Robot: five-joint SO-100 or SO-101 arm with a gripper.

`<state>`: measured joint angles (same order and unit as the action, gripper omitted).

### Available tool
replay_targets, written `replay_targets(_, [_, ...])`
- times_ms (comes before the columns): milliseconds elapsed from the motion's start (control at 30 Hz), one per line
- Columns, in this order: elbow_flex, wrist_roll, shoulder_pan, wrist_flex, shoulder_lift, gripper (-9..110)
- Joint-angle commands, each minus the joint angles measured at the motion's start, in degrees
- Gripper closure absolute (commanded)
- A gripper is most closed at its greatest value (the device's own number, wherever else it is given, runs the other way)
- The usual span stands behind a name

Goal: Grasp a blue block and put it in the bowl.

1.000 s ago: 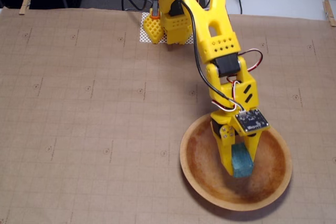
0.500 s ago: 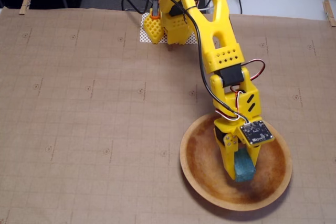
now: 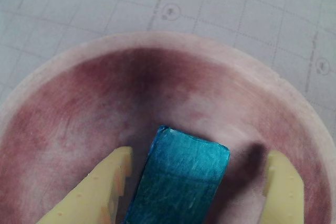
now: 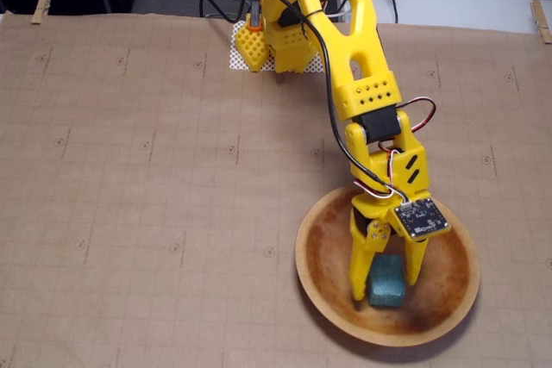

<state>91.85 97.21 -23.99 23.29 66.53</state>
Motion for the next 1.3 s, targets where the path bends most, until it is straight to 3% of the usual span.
replay_targets(0, [-3.5,0.7,0.4,-0.4,2.0,59])
replay_targets(233, [-3.4,0.7,1.0,-0.4,2.5,47])
replay_targets(500, [-2.2,0.7,0.9,1.3,6.2,45])
replay_targets(1267, [16.5,0.9,3.4,22.0,54.3,46])
